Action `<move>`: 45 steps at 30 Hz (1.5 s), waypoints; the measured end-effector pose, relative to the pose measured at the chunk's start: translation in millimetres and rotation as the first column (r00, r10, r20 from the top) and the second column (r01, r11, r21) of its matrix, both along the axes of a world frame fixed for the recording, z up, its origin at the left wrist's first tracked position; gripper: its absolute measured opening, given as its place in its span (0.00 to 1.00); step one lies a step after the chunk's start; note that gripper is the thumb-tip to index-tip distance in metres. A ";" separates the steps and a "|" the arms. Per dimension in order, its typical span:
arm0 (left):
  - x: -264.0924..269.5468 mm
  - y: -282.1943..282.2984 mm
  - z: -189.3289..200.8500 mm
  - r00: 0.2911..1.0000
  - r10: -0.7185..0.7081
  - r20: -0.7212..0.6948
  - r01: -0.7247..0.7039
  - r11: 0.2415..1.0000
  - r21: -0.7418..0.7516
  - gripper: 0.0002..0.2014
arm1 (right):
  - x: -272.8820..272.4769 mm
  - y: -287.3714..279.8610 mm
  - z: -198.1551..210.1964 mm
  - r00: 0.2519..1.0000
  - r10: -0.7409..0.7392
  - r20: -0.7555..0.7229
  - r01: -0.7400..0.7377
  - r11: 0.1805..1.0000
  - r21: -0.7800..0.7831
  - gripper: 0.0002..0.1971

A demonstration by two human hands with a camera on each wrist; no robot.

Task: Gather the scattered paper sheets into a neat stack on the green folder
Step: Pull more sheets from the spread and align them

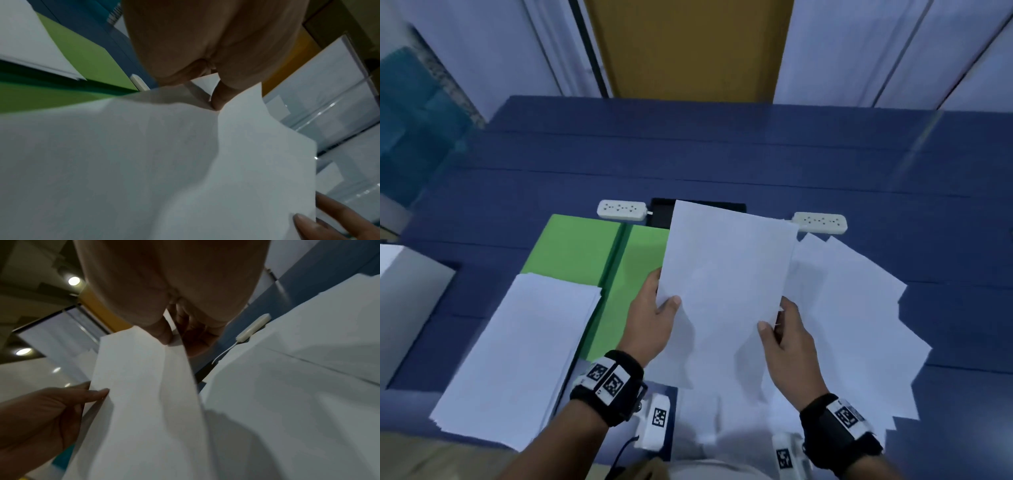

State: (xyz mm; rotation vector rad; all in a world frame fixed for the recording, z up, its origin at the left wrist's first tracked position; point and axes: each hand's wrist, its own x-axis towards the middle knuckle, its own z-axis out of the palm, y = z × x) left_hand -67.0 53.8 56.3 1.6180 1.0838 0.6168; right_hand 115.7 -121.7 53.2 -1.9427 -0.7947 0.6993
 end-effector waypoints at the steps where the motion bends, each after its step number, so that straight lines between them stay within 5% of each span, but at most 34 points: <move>1: -15.0 6.7 -0.1 1.000 0.027 -0.006 -0.027 1.000 0.005 0.26 | -10.3 7.7 0.6 1.000 -0.003 -0.009 0.004 1.000 0.016 0.26; 3: -45.4 20.4 -1.9 0.997 0.071 -0.026 -0.071 0.997 0.006 0.28 | -32.2 24.5 1.0 1.000 0.016 -0.011 -0.015 0.999 0.032 0.35; 8: -123.8 56.2 -4.1 0.983 0.163 -0.087 -0.163 0.987 0.008 0.30 | -94.6 70.9 7.4 0.977 0.194 0.088 -0.201 0.977 0.076 0.20; 17: -256.8 119.3 -28.7 0.903 0.243 -0.355 -0.233 0.970 0.072 0.32 | -193.3 148.7 -25.7 0.853 0.499 -0.152 -0.517 0.848 -0.118 0.16; 23: -313.7 142.8 -65.3 0.847 0.184 -0.499 -0.212 0.977 0.001 0.32 | -238.0 189.9 -47.7 0.625 0.728 -0.282 -0.773 0.527 -0.353 0.26; 29: -337.2 163.3 -90.1 0.799 0.176 -0.575 -0.230 0.973 -0.023 0.32 | -270.7 216.9 -58.9 0.409 0.862 -0.301 -0.841 0.228 -0.491 0.40; 38: -324.0 161.7 -110.8 0.605 0.141 -0.784 -0.226 0.974 0.000 0.36 | -269.8 221.3 -63.5 0.506 0.803 -0.315 -0.808 0.314 -0.498 0.41; 45: -307.4 148.6 -120.9 0.601 0.125 -0.789 -0.225 0.974 -0.018 0.46 | -248.1 217.9 -64.7 0.569 0.760 -0.313 -0.778 0.374 -0.505 0.41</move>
